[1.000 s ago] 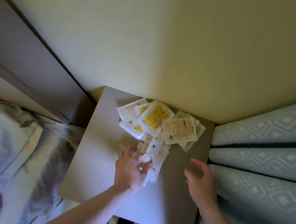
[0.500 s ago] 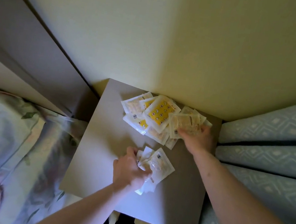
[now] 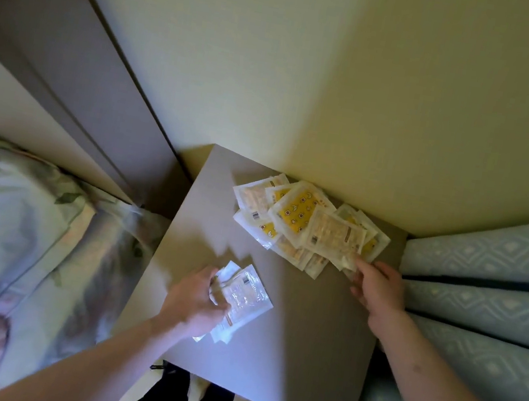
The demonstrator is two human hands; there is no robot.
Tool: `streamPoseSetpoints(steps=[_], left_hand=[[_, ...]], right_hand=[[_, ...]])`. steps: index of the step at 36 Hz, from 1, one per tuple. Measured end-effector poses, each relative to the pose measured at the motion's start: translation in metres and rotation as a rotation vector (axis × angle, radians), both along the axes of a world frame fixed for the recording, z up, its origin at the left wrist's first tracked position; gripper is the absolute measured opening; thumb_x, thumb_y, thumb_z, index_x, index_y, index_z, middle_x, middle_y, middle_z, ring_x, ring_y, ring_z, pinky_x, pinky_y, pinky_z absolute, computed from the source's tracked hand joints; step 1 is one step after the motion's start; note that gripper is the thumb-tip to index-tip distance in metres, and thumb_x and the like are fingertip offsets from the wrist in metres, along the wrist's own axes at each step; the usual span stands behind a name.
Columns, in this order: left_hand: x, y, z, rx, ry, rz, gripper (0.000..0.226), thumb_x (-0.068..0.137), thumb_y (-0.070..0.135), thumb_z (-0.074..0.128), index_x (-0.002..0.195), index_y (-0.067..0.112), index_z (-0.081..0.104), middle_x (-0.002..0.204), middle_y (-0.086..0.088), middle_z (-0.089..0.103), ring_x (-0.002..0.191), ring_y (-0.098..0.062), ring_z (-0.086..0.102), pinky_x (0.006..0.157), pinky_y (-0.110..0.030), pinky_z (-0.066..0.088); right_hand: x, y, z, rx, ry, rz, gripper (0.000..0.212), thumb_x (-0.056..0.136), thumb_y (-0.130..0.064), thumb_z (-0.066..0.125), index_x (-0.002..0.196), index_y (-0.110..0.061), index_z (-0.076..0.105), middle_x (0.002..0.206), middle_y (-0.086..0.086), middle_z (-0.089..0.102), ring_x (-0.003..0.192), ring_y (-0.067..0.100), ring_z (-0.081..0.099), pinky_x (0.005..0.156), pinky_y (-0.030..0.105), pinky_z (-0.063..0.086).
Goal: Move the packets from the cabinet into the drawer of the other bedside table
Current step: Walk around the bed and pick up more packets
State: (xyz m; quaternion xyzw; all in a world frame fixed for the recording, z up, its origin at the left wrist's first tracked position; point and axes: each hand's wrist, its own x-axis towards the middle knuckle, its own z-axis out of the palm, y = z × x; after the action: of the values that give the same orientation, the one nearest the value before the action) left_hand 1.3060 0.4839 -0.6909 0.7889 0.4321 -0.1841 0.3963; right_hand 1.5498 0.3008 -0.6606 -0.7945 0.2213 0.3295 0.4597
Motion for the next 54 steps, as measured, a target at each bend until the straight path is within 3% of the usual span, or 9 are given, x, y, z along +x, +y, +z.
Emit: streamPoseSetpoints(steps=[5, 10, 14, 18, 27, 39, 45, 48, 54], left_hand=[[0.003, 0.003, 0.000, 0.035, 0.027, -0.021, 0.028, 0.075, 0.036, 0.073, 0.094, 0.032, 0.053, 0.094, 0.015, 0.054, 0.088, -0.013, 0.059, 0.076, -0.026, 0.051], [0.004, 0.006, -0.003, 0.025, 0.045, -0.019, 0.025, 0.074, 0.038, 0.070, 0.089, 0.034, 0.050, 0.094, 0.013, 0.056, 0.086, -0.014, 0.061, 0.072, -0.026, 0.051], [0.005, 0.007, -0.003, 0.011, 0.038, -0.024, 0.025, 0.074, 0.037, 0.068, 0.089, 0.035, 0.048, 0.096, 0.013, 0.058, 0.088, -0.015, 0.062, 0.072, -0.026, 0.051], [0.006, 0.006, -0.002, 0.024, 0.038, -0.008, 0.030, 0.082, 0.035, 0.063, 0.111, 0.034, 0.055, 0.111, 0.016, 0.057, 0.103, -0.016, 0.063, 0.084, -0.026, 0.052], [0.006, 0.006, 0.001, 0.026, 0.038, -0.018, 0.032, 0.074, 0.030, 0.064, 0.105, 0.030, 0.054, 0.103, 0.013, 0.053, 0.103, -0.017, 0.060, 0.075, -0.026, 0.047], [0.005, 0.007, -0.003, 0.018, 0.001, -0.032, 0.034, 0.078, 0.026, 0.059, 0.111, 0.027, 0.054, 0.101, 0.014, 0.049, 0.098, -0.016, 0.059, 0.073, -0.026, 0.048], [0.000, 0.007, -0.006, 0.018, -0.008, -0.042, 0.033, 0.079, 0.027, 0.061, 0.112, 0.025, 0.054, 0.101, 0.012, 0.047, 0.101, -0.018, 0.060, 0.072, -0.025, 0.044], [0.000, 0.008, -0.005, 0.011, -0.012, -0.034, 0.036, 0.079, 0.028, 0.062, 0.114, 0.025, 0.055, 0.105, 0.012, 0.051, 0.099, -0.019, 0.061, 0.075, -0.026, 0.049], [-0.002, 0.007, -0.004, 0.009, -0.021, -0.036, 0.037, 0.079, 0.026, 0.063, 0.115, 0.023, 0.054, 0.104, 0.010, 0.049, 0.101, -0.020, 0.061, 0.073, -0.026, 0.045]], right_hand=[[0.000, 0.025, 0.001, -0.056, -0.012, 0.081, 0.036, 0.083, -0.028, 0.083, 0.115, -0.023, 0.067, 0.111, 0.000, 0.069, 0.100, 0.022, 0.062, 0.091, 0.039, 0.053], [-0.019, 0.033, 0.000, -0.086, -0.087, 0.037, 0.029, 0.091, -0.019, 0.075, 0.119, -0.018, 0.068, 0.108, -0.002, 0.067, 0.104, 0.020, 0.063, 0.090, 0.036, 0.049], [-0.033, 0.023, -0.002, -0.130, -0.179, 0.011, 0.010, 0.091, -0.023, 0.074, 0.096, -0.031, 0.069, 0.104, -0.003, 0.072, 0.101, 0.022, 0.068, 0.092, 0.044, 0.056], [-0.049, 0.002, 0.001, -0.249, -0.216, -0.004, 0.017, 0.095, -0.027, 0.068, 0.078, -0.028, 0.067, 0.091, 0.001, 0.071, 0.091, 0.024, 0.067, 0.086, 0.044, 0.056], [-0.063, -0.011, 0.021, -0.334, -0.417, 0.143, 0.028, 0.103, -0.030, 0.053, 0.114, -0.015, 0.074, 0.110, 0.010, 0.070, 0.095, 0.026, 0.064, 0.080, 0.036, 0.052], [-0.036, 0.079, 0.034, -0.014, -0.082, -0.023, 0.021, 0.103, -0.035, 0.053, 0.098, -0.022, 0.069, 0.094, 0.002, 0.074, 0.084, 0.022, 0.073, 0.078, 0.042, 0.063], [-0.034, 0.117, 0.003, -0.122, -0.038, 0.043, 0.044, 0.094, -0.046, 0.063, 0.117, -0.008, 0.066, 0.120, 0.011, 0.069, 0.109, 0.035, 0.066, 0.095, 0.043, 0.056], [-0.041, 0.128, 0.007, -0.075, -0.023, -0.035, 0.045, 0.078, -0.032, 0.085, 0.113, -0.012, 0.065, 0.115, 0.008, 0.071, 0.105, 0.034, 0.068, 0.093, 0.051, 0.058], [-0.046, 0.132, -0.001, -0.048, 0.004, -0.054, 0.028, 0.075, -0.019, 0.089, 0.092, -0.019, 0.067, 0.106, 0.005, 0.074, 0.097, 0.031, 0.072, 0.086, 0.053, 0.061]])
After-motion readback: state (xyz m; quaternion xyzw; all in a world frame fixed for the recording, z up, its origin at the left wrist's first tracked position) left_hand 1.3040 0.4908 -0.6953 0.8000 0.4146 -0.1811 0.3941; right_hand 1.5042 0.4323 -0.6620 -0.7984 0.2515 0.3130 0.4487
